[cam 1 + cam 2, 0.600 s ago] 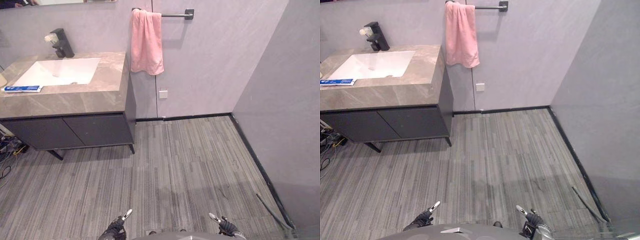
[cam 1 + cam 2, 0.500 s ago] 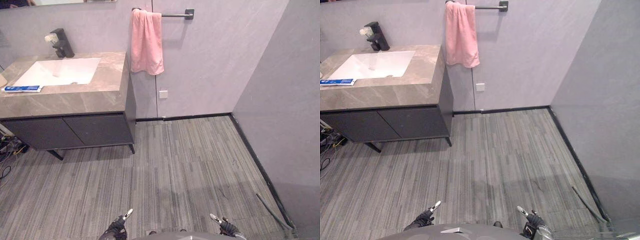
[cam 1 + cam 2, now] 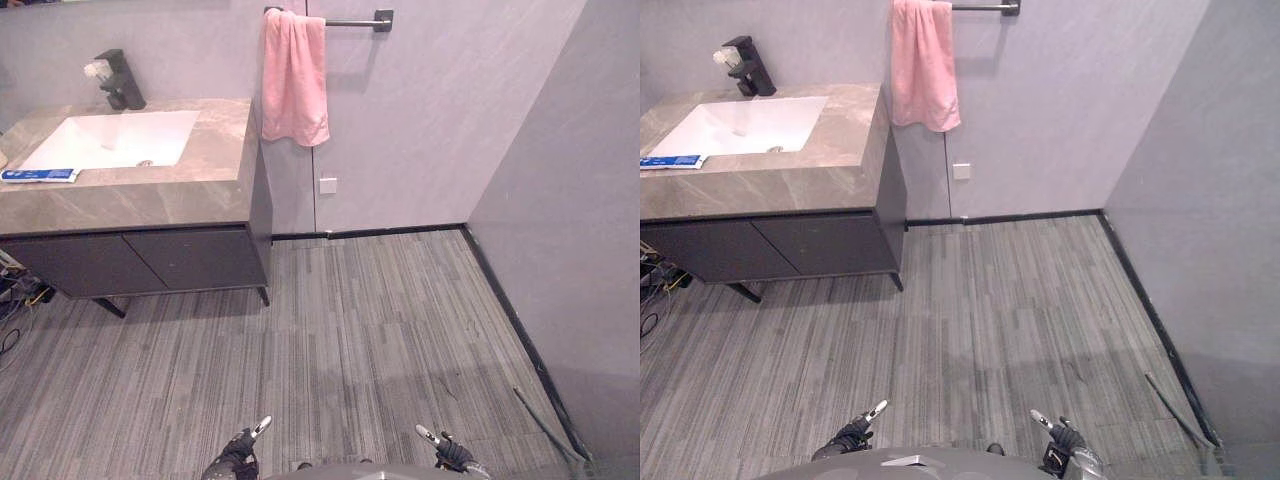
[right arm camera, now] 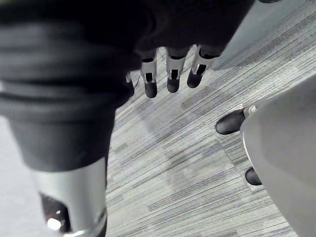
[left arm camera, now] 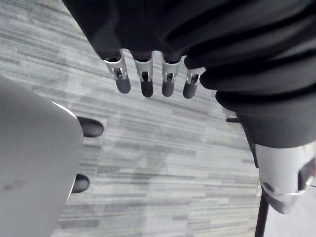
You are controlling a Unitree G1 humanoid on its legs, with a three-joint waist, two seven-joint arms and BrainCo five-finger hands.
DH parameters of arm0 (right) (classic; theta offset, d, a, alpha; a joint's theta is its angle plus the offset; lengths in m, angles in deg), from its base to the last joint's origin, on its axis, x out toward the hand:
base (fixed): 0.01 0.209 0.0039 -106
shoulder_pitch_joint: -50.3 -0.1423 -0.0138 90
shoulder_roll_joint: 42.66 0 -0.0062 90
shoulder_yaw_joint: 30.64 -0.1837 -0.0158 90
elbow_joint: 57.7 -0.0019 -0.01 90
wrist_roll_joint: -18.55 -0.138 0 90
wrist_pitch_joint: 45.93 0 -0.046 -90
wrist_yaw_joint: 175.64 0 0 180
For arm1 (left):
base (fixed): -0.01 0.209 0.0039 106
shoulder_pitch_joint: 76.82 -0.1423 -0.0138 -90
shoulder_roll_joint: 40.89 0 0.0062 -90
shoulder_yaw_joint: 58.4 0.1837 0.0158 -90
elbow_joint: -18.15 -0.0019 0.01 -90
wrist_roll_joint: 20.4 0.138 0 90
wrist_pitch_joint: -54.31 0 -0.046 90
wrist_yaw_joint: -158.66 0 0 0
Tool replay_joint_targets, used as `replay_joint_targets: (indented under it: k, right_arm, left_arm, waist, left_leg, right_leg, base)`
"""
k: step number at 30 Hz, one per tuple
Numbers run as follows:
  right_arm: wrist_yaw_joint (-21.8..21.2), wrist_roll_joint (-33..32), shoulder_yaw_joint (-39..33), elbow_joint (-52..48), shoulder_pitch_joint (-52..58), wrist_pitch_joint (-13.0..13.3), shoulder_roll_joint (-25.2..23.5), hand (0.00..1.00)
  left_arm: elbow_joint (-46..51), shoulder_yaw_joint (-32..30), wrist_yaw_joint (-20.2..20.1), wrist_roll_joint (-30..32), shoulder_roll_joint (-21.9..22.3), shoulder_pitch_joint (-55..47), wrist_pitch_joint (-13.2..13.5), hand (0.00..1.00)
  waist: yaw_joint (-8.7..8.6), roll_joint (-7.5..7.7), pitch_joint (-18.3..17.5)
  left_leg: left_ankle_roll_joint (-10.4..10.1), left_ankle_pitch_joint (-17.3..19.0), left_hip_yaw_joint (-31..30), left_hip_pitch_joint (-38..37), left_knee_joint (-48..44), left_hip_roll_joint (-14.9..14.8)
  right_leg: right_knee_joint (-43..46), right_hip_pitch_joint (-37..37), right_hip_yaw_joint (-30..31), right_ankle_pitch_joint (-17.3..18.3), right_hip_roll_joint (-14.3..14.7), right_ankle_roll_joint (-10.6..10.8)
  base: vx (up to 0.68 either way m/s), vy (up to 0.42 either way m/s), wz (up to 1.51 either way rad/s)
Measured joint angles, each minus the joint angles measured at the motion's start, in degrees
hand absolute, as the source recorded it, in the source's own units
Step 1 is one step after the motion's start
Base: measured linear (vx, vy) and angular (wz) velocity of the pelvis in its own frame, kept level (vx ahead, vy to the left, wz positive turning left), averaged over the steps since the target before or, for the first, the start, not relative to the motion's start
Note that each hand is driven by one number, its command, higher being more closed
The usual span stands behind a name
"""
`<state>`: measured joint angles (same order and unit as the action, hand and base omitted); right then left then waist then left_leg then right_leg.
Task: Organize washtable
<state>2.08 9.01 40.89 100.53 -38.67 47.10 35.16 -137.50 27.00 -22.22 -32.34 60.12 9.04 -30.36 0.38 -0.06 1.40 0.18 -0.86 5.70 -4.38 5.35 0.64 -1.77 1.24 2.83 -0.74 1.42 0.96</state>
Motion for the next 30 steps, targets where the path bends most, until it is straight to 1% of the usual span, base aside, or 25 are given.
replay_joint_targets:
  k: [11,13,18,30]
  right_arm:
    - [0.0,0.0,0.8,0.0,0.1,0.0,0.0,0.0]
    - [0.0,0.0,0.8,0.0,0.1,0.0,0.0,0.0]
    - [0.0,0.0,0.8,0.0,0.2,0.0,-0.1,0.0]
    - [0.0,0.0,0.8,0.0,0.1,0.0,-0.1,0.0]
  left_arm:
    - [-0.1,0.0,-0.1,0.0,0.0,0.0,0.0,0.0]
    - [-0.1,0.1,-0.1,0.0,0.0,0.0,0.0,0.0]
    - [-0.5,0.1,-0.1,0.0,-0.1,0.0,0.0,0.0]
    - [-0.7,0.1,-0.1,0.1,-0.1,0.1,0.0,0.0]
  waist:
    - [0.0,0.2,-0.1]
    - [-0.01,0.25,-0.1]
    - [-0.01,0.4,-0.2]
    - [-0.05,0.42,-0.2]
  left_leg:
    - [0.0,0.0,-0.1,0.0,0.3,0.1]
    - [-0.3,0.2,-0.2,0.0,0.4,0.1]
    - [-0.3,0.2,-0.4,0.1,0.4,0.1]
    - [0.1,0.0,-0.5,0.0,0.0,0.1]
  right_leg:
    - [0.1,-0.1,-0.2,0.2,-0.1,0.3]
    - [0.1,-0.1,-0.2,0.2,-0.1,0.3]
    - [0.0,-0.1,-0.4,0.2,-0.2,0.3]
    - [-0.8,0.5,-0.6,0.2,-0.2,0.3]
  base:
    - [-0.02,0.004,0.0]
    - [0.0,0.0,0.0]
    - [0.0,0.0,0.0]
    - [0.0,-0.001,0.0]
